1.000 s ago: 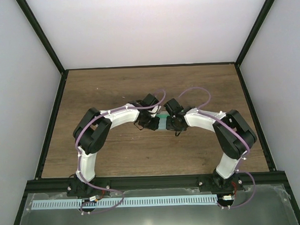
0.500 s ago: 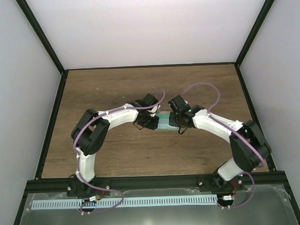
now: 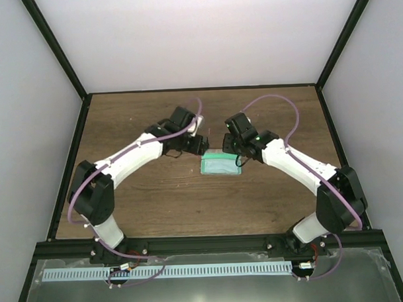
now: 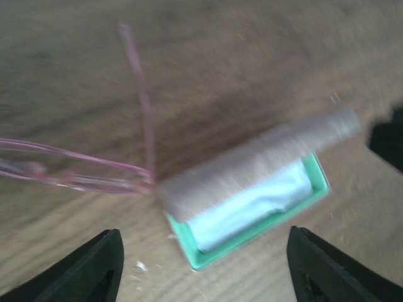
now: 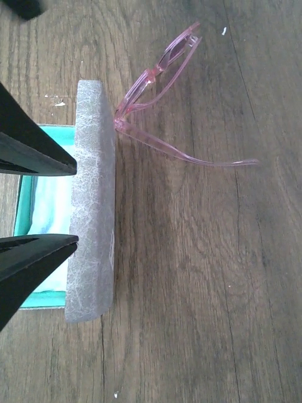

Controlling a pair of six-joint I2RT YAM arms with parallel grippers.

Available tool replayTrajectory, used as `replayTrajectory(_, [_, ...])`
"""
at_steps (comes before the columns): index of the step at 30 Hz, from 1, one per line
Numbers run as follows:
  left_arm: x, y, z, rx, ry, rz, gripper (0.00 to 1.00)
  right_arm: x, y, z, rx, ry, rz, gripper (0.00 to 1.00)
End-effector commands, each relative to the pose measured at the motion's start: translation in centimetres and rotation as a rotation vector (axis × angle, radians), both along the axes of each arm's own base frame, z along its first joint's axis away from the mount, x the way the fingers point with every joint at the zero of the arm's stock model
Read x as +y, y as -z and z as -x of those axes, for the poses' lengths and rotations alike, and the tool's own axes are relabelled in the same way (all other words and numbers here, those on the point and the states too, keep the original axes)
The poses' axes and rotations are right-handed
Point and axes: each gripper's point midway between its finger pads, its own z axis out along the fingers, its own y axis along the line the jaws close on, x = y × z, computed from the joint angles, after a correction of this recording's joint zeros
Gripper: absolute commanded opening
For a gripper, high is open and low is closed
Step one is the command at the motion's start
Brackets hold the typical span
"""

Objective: Organize the sunglasses
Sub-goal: Place the glasses cleaning cloth in the sunglasses case, then move the sunglasses to the center of the board.

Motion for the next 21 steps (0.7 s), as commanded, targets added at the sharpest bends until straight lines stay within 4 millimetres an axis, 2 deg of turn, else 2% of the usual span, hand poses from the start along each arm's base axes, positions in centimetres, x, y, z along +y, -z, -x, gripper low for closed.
replayTrajectory(1, [4.3,-0.2,-4.6,-0.040,-0.068,-0.084,0.77,0.4,-1.2,-1.2,-0.026,0.005,-0.014,0.27])
replayTrajectory(3, [5.6,1.2,-6.4,-0.017,-0.079,-0.111,0.80,0.3,-1.0,-1.1,-0.018,0.006,-0.012,0.26])
replayTrajectory(5, [6.0,3.1,-7.8,0.046,-0.091,-0.055,0.80,0.4,-0.6,-0.9,-0.008,0.004,-0.020,0.26])
replayTrajectory(7, [6.7,4.6,-9.1,0.042,-0.127,-0.085,0.76,0.5,-0.1,-0.5,0.008,0.003,-0.032,0.26])
replayTrajectory(13, [7.1,7.1,-11.9,0.064,-0.210,-0.130,0.65,0.0,1.0,0.8,0.038,-0.012,-0.030,0.26])
replayTrajectory(16, [7.4,8.5,-12.4,0.114,-0.249,-0.156,0.64,-0.5,1.4,1.3,0.048,-0.010,-0.013,0.26])
replayTrajectory(21, [8.6,10.1,-11.6,0.160,-0.310,-0.208,0.63,-1.1,1.7,1.8,0.051,-0.005,0.002,0.27])
